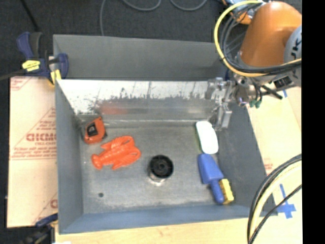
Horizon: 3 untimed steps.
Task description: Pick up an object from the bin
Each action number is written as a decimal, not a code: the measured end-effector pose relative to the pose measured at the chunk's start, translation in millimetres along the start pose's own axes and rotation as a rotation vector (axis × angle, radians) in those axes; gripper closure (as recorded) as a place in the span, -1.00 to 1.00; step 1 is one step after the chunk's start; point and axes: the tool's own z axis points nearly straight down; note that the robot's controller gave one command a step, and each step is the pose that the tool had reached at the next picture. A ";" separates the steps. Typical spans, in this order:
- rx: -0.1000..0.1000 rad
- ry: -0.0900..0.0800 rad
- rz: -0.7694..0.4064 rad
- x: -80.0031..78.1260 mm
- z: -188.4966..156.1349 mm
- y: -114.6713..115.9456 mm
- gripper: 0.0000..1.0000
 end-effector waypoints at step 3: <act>0.001 -0.009 -0.011 17.9 -35.4 15.9 -1.00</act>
Offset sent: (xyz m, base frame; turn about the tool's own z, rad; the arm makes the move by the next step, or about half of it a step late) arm -0.0186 0.0165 0.0741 0.0055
